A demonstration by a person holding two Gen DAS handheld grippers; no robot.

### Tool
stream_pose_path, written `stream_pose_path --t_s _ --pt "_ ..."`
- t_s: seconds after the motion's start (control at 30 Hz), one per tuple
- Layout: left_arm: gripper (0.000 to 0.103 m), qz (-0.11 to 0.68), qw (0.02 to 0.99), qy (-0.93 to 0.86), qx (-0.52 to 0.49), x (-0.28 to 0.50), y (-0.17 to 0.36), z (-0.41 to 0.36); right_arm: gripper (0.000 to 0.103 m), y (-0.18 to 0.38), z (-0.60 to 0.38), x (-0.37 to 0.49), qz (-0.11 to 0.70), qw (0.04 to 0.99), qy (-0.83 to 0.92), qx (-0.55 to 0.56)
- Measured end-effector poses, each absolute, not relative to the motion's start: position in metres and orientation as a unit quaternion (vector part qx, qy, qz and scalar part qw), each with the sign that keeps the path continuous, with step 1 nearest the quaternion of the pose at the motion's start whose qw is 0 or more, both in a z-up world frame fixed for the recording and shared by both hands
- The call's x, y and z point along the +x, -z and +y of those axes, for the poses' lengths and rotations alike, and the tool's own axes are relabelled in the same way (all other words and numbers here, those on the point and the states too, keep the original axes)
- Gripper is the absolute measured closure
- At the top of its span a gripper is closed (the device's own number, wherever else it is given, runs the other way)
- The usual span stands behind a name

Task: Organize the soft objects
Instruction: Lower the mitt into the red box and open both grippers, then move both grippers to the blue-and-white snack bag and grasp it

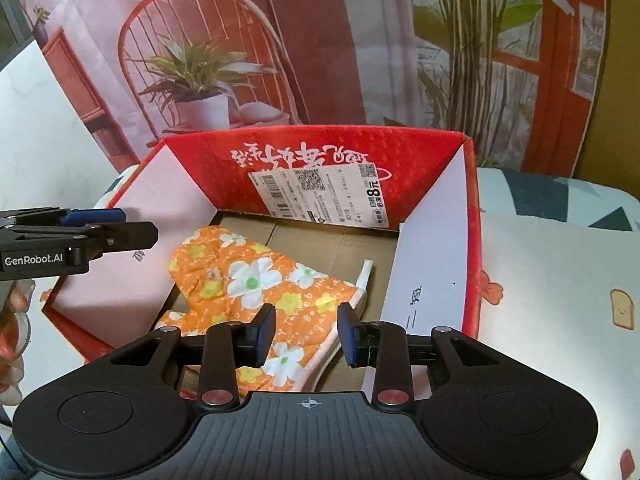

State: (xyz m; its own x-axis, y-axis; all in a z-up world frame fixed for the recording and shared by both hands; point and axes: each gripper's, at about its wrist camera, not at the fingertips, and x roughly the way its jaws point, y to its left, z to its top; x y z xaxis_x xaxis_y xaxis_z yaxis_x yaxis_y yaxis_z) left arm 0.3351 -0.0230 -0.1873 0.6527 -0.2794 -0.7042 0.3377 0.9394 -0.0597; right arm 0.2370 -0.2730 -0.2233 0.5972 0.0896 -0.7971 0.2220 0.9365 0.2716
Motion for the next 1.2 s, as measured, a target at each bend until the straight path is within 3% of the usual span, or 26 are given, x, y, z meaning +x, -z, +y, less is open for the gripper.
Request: stream_pose_path --t_s 0.2,0.27,0.4,0.53,1.2 --pt "0.040 0.361 0.916 0.166 0.053 0.304 0.175 -0.018 0.063 0.208 -0.264 0.222 0.427 0.888 0.041 0.164" --pt "0.038 0.355 0.918 0.169 0.055 0.294 0.171 -0.016 0.047 0.201 -0.259 0.217 0.420 0.894 0.044 0.151" --pt "0.011 0.342 0.923 0.167 0.051 0.272 0.164 -0.010 0.018 0.187 -0.249 0.202 0.405 0.904 0.052 0.129" --pt "0.004 0.334 0.926 0.172 0.031 0.253 0.159 -0.003 0.002 0.178 -0.240 0.187 0.392 0.909 0.054 0.132" --pt "0.003 0.325 0.931 0.165 0.015 0.179 0.163 0.006 0.000 0.168 -0.210 0.116 0.357 0.920 0.060 0.147"
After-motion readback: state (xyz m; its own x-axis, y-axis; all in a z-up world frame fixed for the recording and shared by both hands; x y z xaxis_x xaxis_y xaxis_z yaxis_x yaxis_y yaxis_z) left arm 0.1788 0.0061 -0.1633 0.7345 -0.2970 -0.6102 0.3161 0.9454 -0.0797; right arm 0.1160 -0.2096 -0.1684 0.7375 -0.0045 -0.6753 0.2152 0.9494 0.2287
